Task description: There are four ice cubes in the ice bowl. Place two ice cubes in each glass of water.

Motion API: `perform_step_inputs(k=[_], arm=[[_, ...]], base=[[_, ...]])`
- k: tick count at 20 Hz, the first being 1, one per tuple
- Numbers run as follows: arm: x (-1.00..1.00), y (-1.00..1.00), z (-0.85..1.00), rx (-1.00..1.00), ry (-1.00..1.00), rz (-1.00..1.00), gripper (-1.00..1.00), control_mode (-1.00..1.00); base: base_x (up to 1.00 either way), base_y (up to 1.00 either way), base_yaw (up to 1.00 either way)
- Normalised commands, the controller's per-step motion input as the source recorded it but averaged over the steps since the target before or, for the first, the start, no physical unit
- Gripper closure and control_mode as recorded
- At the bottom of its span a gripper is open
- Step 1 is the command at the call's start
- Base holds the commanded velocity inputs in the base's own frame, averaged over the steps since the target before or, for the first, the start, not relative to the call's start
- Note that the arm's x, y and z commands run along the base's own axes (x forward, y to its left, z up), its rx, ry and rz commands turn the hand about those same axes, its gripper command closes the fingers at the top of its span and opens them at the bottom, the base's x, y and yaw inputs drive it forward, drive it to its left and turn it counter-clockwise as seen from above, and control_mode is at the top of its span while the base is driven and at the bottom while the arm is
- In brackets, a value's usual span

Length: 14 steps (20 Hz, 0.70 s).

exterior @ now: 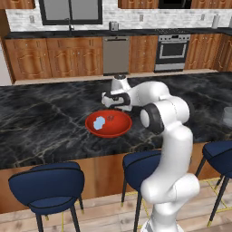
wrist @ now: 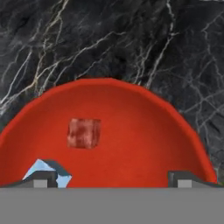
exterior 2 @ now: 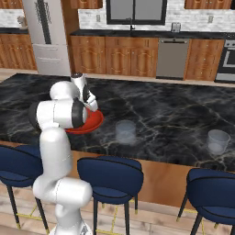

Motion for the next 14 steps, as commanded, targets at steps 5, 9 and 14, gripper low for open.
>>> perform_step_inputs(k=[5, 9, 14], arm=[[0.54, 0.28, -0.59, -0.02, 0.10, 0.00, -1.00, -1.00], [0.60, 0.03, -0.62, -0.06, 0.10, 0.00, -1.00, -1.00], [0.44, 0.02, -0.44, -0.02, 0.11, 0.00, -1.00, -1.00]], base=[[0.00, 0.00, 0.00], [0.00, 0.00, 0.00], [0.00, 0.00, 0.00]])
